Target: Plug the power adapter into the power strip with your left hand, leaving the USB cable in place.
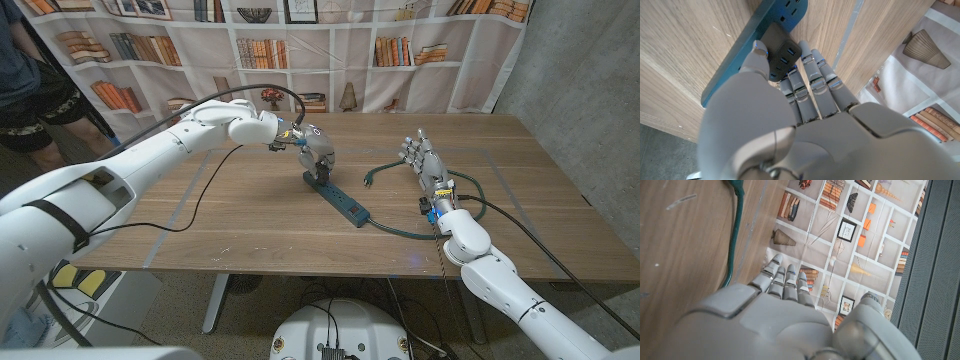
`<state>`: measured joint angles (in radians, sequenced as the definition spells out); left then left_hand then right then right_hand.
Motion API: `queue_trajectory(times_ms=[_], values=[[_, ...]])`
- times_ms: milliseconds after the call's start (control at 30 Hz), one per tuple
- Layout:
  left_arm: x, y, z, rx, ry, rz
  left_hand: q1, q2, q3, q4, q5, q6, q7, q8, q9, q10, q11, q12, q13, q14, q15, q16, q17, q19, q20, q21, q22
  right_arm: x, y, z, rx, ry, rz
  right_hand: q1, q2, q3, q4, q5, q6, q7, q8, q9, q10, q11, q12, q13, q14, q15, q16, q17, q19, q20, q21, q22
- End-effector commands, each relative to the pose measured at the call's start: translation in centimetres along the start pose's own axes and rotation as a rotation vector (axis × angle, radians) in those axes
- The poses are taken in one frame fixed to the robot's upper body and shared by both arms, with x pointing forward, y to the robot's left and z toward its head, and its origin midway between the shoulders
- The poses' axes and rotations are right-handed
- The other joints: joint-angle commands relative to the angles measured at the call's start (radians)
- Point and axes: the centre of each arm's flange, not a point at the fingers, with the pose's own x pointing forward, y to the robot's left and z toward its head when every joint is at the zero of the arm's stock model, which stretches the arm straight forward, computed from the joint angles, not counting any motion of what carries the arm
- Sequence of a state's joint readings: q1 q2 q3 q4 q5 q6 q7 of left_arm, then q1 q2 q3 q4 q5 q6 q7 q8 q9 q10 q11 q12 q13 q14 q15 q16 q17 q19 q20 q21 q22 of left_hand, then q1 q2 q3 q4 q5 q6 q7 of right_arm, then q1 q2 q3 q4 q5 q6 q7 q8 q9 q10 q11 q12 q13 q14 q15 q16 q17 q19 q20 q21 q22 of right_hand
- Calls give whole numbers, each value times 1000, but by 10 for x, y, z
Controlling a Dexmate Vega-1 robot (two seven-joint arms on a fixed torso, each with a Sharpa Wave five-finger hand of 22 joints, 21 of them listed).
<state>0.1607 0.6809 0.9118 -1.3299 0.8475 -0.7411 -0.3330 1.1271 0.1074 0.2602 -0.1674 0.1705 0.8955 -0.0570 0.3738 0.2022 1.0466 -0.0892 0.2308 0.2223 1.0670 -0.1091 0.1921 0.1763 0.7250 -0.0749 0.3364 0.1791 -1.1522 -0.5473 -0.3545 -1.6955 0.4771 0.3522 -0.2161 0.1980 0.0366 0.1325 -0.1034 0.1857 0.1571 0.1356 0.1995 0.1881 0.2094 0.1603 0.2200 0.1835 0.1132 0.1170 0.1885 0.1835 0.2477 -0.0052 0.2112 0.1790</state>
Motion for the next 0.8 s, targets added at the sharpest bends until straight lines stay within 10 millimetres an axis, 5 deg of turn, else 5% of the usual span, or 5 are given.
queue_trajectory(times_ms=[33, 800], values=[[1, -5, 0, -15, -3, -6, 0, 13, 160, 50, 5, 125, 71, 51, 20, 76, -60, 7, 188, 88, -81, 5, 4, 10, -40, -4, 5, 2, 2, -1, 2, 4, 4, 2, 7, -3, -2, 7, 9, 14, -2, 2, 7, 0, -3, 4, 7, 1, -1, 4, 5, 1, -3, 5], [6, -4, 1, -18, -17, -7, -6, 11, 169, 51, 4, 121, 70, 49, 21, 74, -58, 3, 194, 84, -82, 4, 6, 6, -38, -8, 6, 1, 0, -4, 12, 8, -3, 2, 7, -4, -2, 7, 9, 14, -2, 2, 9, -1, -3, 4, 8, 2, -1, 4, 5, 2, -3, 5]])
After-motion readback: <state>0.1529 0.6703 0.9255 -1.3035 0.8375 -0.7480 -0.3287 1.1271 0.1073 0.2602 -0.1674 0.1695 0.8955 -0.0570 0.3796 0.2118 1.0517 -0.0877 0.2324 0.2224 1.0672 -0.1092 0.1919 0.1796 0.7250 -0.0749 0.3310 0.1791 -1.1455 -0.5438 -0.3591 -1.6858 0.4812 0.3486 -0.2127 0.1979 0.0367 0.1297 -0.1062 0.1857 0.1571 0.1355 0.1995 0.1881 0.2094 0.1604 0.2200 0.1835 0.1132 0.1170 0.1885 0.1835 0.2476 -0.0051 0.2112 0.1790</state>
